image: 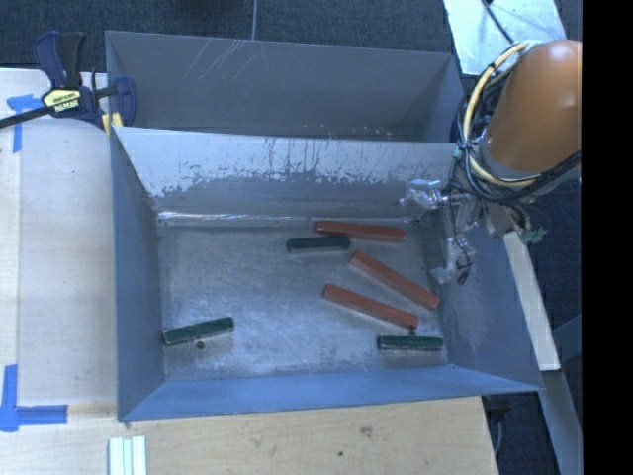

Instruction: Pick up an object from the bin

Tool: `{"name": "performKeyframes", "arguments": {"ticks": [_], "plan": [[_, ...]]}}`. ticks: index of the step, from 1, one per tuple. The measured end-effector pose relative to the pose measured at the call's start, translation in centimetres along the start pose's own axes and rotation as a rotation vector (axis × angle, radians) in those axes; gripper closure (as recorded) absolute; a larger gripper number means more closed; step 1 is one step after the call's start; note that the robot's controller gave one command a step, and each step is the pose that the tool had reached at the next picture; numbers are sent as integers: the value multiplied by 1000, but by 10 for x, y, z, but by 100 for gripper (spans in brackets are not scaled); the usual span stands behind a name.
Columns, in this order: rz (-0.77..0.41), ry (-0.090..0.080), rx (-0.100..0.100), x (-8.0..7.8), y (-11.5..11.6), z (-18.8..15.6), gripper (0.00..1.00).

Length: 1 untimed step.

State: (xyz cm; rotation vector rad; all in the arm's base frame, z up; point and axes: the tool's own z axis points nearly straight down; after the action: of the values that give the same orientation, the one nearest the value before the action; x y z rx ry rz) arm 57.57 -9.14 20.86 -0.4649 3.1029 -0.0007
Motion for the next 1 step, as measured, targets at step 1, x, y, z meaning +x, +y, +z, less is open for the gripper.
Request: {"name": "performKeyframes", "arguments": {"ticks": [1], "plan": [[-2, 1, 1, 12, 2, 138, 0]]}}
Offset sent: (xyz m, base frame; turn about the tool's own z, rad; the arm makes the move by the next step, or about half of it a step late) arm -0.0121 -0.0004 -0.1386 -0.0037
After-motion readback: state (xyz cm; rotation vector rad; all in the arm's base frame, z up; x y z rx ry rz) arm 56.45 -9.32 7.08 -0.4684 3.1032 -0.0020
